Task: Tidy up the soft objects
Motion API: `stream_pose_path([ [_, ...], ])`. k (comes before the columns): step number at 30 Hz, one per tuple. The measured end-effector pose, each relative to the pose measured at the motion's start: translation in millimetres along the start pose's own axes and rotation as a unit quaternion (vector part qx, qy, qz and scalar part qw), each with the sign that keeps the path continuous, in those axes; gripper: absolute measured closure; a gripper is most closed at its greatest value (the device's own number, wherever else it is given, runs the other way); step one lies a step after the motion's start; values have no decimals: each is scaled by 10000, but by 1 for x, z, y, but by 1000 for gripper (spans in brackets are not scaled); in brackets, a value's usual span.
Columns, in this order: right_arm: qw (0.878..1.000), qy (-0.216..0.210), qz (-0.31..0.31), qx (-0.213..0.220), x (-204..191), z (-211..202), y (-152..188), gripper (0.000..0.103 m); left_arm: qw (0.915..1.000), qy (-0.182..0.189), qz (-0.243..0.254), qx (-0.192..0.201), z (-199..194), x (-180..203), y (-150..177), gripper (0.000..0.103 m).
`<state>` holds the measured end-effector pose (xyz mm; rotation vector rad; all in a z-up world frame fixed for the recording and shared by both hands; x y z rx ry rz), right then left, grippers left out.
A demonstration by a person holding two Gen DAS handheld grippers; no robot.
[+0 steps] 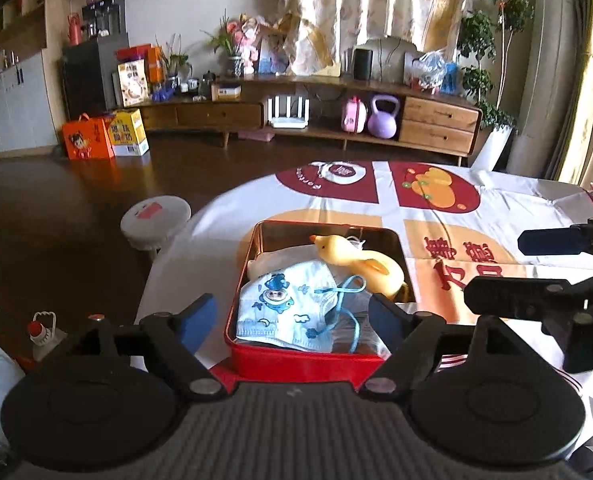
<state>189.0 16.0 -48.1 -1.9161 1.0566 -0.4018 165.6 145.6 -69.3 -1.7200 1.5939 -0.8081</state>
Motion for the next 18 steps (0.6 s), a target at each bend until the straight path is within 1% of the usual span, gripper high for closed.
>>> stream_pose_path([
  [3,9999,4,60,136,1,-13,2,2,10000,56,20,79,-10,6,2,15],
  [5,9996,20,108,266,4,-21,4,0,9999,68,16,151,-16,10,3,9],
  [8,9990,22,207,384,8,-32,7,0,9997,101,6,223,-23,14,4,8],
  [12,9986,55,284,434,11,-41,13,0,9996,138,32,232,-29,22,5,7],
  [13,9986,60,287,438,10,-43,16,0,9996,134,41,245,-31,23,6,6],
  [14,9986,68,277,451,10,-45,17,0,9996,132,39,254,-32,24,6,2],
  [18,9981,54,376,479,11,-53,23,0,9993,256,-65,256,-35,28,9,1],
])
Point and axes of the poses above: each gripper's, at about its wrist camera, not at the fingertips, and z roughly the way its jaws point, x to its right, y to its underside, the point moved 10 cm from there along z, roughly the way its jaws point, and after that the axes turned 1 degree about x, right-handed, at the moved point
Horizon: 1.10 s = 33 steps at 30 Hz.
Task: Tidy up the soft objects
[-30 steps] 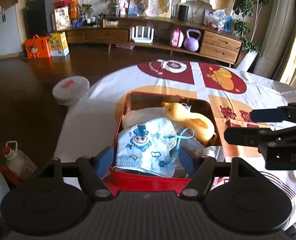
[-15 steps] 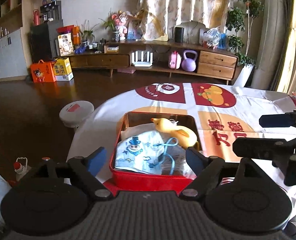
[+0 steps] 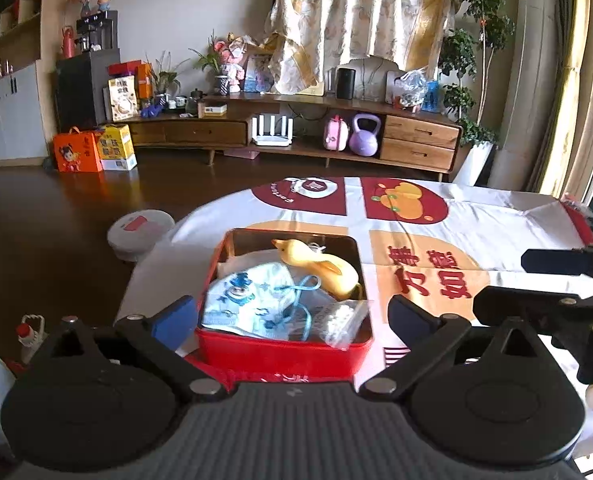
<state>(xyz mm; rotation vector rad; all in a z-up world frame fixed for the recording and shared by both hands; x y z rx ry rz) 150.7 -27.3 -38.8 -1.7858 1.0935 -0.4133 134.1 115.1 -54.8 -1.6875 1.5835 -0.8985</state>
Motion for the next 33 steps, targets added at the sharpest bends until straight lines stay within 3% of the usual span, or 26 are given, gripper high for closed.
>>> stream_pose_path([
  [33,9987,314,392,-72,25,-27,32,0,9999,3,129,-98,-4,25,12,0],
])
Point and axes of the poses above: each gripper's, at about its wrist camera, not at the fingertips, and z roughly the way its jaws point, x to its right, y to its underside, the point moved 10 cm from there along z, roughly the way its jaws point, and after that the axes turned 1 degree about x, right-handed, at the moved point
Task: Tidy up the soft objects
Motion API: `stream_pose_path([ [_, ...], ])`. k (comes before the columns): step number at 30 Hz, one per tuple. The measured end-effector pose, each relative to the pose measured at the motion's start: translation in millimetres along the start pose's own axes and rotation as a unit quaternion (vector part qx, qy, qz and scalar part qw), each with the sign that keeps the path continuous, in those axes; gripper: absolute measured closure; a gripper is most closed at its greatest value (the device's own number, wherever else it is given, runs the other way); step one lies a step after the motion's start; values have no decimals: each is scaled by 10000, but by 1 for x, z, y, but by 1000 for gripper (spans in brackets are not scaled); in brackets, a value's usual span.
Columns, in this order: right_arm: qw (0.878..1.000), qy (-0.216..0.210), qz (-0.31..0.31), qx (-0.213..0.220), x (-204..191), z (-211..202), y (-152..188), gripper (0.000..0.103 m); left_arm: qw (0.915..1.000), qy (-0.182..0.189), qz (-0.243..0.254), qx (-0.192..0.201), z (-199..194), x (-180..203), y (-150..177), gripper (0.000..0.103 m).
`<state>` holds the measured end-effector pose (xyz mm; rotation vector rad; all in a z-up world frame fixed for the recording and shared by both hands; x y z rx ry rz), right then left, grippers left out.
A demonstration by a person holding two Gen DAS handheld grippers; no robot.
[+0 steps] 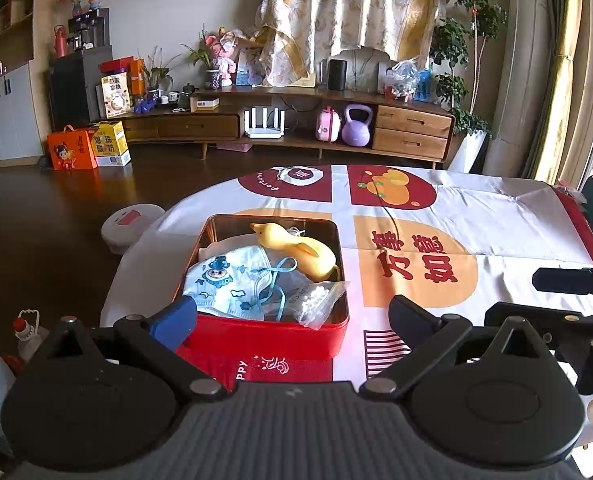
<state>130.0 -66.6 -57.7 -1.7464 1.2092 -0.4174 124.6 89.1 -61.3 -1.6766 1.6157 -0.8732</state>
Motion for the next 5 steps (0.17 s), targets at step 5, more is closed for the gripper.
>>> stream_pose_path([
  [5,10000,1,17,-2,1,1,1,0,10000,38,-16,-33,0,2,2,0],
])
Point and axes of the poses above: each gripper's, at about its wrist camera, not at the fingertips, and z roughly the way its jaws point, x to its right, y to its underside, the point moved 10 cm from there along z, roughly the way its jaws point, and after that the axes turned 1 degree about x, right-handed, at the moved point
